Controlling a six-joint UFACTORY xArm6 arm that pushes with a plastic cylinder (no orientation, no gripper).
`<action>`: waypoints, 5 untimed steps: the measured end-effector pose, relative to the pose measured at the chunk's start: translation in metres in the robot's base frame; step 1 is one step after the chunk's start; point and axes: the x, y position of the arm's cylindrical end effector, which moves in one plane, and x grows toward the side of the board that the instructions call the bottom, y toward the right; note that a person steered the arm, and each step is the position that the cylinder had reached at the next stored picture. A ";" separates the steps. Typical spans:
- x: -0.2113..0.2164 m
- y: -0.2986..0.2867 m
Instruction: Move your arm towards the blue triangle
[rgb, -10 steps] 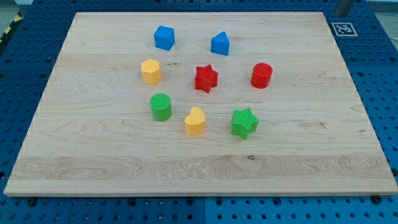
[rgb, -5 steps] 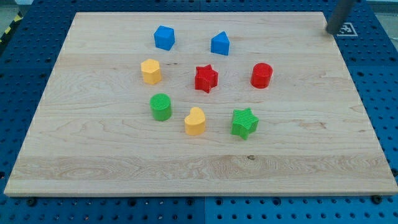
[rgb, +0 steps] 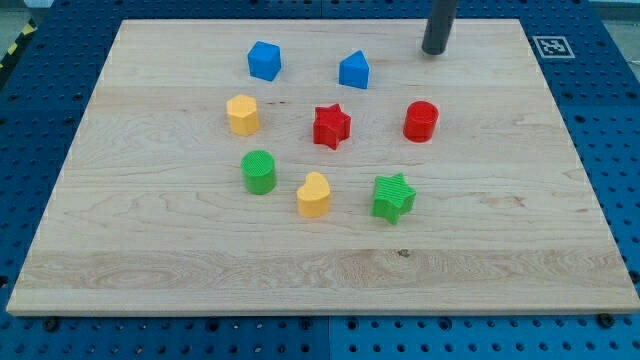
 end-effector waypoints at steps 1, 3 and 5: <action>-0.022 -0.051; 0.020 -0.054; 0.038 -0.071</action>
